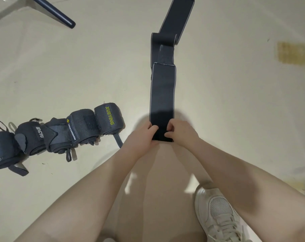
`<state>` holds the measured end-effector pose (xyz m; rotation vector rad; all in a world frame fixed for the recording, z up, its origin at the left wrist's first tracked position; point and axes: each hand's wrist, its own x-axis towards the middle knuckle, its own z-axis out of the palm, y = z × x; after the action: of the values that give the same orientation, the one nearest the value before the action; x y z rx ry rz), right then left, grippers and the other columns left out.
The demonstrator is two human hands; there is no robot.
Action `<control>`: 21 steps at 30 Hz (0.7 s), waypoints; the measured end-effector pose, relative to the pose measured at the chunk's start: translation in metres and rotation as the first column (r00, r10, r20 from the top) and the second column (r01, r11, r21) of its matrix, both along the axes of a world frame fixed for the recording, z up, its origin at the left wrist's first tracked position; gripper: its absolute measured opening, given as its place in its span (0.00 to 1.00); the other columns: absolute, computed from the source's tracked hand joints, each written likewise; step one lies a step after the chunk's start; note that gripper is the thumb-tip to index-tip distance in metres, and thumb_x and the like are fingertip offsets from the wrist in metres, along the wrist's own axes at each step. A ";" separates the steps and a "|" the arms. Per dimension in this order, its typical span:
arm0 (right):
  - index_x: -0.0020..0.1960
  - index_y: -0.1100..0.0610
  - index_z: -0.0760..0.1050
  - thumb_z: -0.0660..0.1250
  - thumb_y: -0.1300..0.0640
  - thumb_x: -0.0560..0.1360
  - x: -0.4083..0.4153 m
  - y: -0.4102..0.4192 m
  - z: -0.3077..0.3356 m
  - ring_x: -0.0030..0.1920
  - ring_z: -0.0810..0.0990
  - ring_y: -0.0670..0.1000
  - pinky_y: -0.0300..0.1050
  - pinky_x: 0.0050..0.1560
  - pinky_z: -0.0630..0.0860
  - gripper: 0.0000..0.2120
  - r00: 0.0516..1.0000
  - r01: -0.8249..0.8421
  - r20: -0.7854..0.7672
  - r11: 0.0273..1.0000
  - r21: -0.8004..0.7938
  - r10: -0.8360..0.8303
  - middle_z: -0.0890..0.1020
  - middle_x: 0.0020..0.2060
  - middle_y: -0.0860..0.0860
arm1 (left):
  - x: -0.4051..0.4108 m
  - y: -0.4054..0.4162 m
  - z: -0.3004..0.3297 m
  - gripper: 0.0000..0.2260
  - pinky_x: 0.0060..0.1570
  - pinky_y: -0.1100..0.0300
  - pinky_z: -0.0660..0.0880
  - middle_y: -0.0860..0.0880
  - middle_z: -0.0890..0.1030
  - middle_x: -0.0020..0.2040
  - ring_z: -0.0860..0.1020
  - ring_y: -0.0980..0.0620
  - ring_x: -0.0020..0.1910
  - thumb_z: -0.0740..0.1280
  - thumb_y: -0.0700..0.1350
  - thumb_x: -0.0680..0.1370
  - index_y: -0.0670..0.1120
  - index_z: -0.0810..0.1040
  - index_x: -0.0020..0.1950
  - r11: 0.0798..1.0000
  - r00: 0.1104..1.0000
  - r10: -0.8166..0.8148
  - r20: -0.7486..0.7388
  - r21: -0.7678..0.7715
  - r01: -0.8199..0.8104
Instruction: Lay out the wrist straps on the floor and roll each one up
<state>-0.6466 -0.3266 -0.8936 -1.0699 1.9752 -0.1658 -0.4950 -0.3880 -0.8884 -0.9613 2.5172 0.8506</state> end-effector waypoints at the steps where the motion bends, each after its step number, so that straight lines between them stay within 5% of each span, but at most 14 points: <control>1: 0.45 0.55 0.71 0.68 0.58 0.74 0.000 -0.002 -0.002 0.43 0.75 0.51 0.42 0.39 0.68 0.06 0.998 0.061 0.033 0.998 -0.003 -0.061 0.76 0.42 0.50 | 0.001 -0.001 0.000 0.18 0.47 0.57 0.69 0.48 0.66 0.64 0.73 0.47 0.53 0.62 0.45 0.79 0.42 0.66 0.68 1.000 0.999 -0.016 0.047 0.010 0.015; 3: 0.44 0.56 0.73 0.69 0.58 0.74 0.003 -0.002 -0.001 0.42 0.74 0.50 0.42 0.41 0.68 0.05 0.993 0.118 0.008 0.992 -0.051 -0.118 0.76 0.43 0.50 | 0.002 0.003 -0.002 0.16 0.48 0.56 0.70 0.47 0.65 0.65 0.72 0.46 0.53 0.61 0.40 0.79 0.40 0.67 0.67 1.000 0.998 -0.009 0.065 -0.015 0.010; 7: 0.45 0.64 0.73 0.63 0.64 0.76 0.011 0.006 -0.005 0.40 0.66 0.47 0.35 0.38 0.65 0.04 0.989 -0.065 -0.146 0.967 -0.247 0.029 0.73 0.43 0.52 | -0.004 0.005 -0.005 0.12 0.46 0.59 0.67 0.46 0.71 0.61 0.72 0.48 0.52 0.58 0.40 0.80 0.39 0.73 0.62 0.987 0.987 0.158 -0.014 -0.009 -0.159; 11: 0.36 0.64 0.76 0.64 0.59 0.73 0.006 0.015 -0.007 0.35 0.75 0.57 0.45 0.37 0.70 0.11 0.915 -0.346 -0.331 0.868 -0.355 0.229 0.76 0.36 0.56 | -0.012 0.000 -0.003 0.12 0.35 0.68 0.62 0.48 0.75 0.56 0.73 0.49 0.52 0.58 0.42 0.81 0.41 0.75 0.62 0.957 0.958 0.287 -0.004 0.028 -0.287; 14: 0.52 0.64 0.78 0.63 0.53 0.78 -0.003 0.011 -0.002 0.52 0.75 0.59 0.47 0.52 0.66 0.14 0.825 -0.519 -0.383 0.825 -0.223 0.415 0.77 0.51 0.57 | -0.019 -0.004 0.002 0.12 0.45 0.60 0.67 0.45 0.76 0.56 0.74 0.45 0.52 0.59 0.41 0.81 0.42 0.74 0.63 0.941 0.941 0.338 0.018 0.011 -0.338; 16: 0.59 0.60 0.75 0.57 0.53 0.81 -0.007 0.001 0.000 0.58 0.72 0.56 0.45 0.53 0.61 0.15 0.823 -0.502 -0.392 0.850 -0.161 0.412 0.75 0.56 0.54 | -0.022 -0.005 0.006 0.10 0.41 0.58 0.66 0.44 0.77 0.52 0.73 0.47 0.45 0.60 0.39 0.79 0.43 0.71 0.61 0.905 0.906 0.423 -0.015 0.040 -0.423; 18: 0.59 0.58 0.74 0.55 0.52 0.82 -0.007 -0.010 0.001 0.57 0.73 0.54 0.45 0.52 0.62 0.14 0.839 -0.459 -0.390 0.879 -0.132 0.380 0.76 0.55 0.53 | -0.023 -0.006 0.008 0.08 0.36 0.59 0.63 0.45 0.75 0.50 0.69 0.53 0.40 0.60 0.38 0.79 0.44 0.70 0.58 0.889 0.889 0.457 -0.044 0.057 -0.454; 21: 0.58 0.60 0.71 0.59 0.54 0.80 -0.006 -0.021 0.001 0.52 0.76 0.56 0.48 0.51 0.69 0.11 0.891 -0.374 -0.320 0.920 -0.118 0.321 0.77 0.52 0.55 | -0.021 -0.007 0.007 0.11 0.35 0.70 0.64 0.44 0.72 0.60 0.71 0.50 0.48 0.59 0.38 0.80 0.43 0.72 0.62 0.890 0.886 0.454 -0.092 0.086 -0.448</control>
<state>-0.6523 -0.3473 -0.8924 -1.6296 2.0127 0.0176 -0.5158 -0.3954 -0.8810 -1.5547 2.3668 1.1332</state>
